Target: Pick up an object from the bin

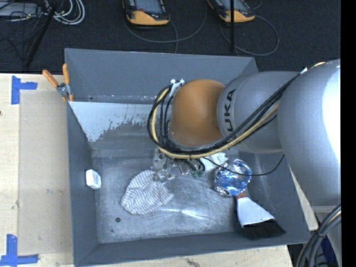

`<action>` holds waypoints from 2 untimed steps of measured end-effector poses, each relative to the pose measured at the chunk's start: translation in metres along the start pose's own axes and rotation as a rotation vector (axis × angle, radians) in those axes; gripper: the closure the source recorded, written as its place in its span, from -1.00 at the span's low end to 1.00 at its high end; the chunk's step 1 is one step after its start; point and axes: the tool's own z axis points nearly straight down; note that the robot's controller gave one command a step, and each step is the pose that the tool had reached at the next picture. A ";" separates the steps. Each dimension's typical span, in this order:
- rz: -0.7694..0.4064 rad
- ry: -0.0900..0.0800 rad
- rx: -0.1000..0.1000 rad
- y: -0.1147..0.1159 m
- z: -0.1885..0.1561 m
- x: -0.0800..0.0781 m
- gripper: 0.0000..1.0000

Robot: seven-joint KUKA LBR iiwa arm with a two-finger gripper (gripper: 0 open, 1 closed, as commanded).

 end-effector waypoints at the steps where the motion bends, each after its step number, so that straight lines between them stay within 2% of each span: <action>1: 0.000 0.000 0.000 0.000 0.000 0.000 1.00; 2: 0.001 0.003 -0.002 0.000 -0.002 0.001 1.00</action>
Offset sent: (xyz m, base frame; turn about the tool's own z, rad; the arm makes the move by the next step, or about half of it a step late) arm 0.0001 0.0001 0.0462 0.0000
